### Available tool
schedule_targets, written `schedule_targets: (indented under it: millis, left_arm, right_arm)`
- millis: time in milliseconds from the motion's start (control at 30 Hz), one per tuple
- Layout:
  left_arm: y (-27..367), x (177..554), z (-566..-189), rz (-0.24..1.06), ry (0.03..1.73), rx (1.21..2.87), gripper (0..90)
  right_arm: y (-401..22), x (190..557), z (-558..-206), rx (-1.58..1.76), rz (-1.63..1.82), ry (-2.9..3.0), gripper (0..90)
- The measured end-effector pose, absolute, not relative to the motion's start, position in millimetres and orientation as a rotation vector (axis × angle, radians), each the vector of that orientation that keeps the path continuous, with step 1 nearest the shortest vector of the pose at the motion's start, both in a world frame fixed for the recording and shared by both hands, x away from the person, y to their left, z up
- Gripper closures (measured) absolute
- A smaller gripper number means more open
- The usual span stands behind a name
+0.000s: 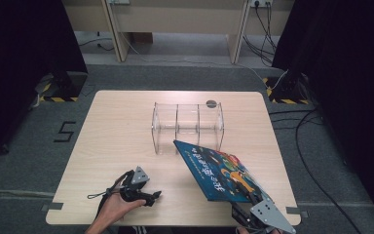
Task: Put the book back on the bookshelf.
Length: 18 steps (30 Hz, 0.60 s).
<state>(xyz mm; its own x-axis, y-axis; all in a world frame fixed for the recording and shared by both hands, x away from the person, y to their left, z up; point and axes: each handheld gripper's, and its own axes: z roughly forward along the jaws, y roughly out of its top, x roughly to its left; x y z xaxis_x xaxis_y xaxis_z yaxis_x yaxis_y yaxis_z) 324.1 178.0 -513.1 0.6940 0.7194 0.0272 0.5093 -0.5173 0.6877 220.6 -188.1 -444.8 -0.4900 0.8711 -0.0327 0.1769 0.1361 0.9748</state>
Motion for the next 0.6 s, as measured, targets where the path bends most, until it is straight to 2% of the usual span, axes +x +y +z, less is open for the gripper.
schedule_targets:
  millis: [167, 300, 600]
  left_arm:
    - [177, 322, -514, 0.408, 0.917, 2.235, 17.2]
    - [179, 323, -517, 0.359, 0.932, 2.208, 13.8]
    - [175, 319, -519, 0.355, 0.893, 2.206, 13.6]
  right_arm:
    - [-189, 221, -444, 1.024, 1.41, 1.78, 57.4]
    - [-192, 221, -444, 1.044, 1.436, 1.77, 57.0]
    - [-202, 222, -441, 1.113, 1.528, 1.727, 56.8]
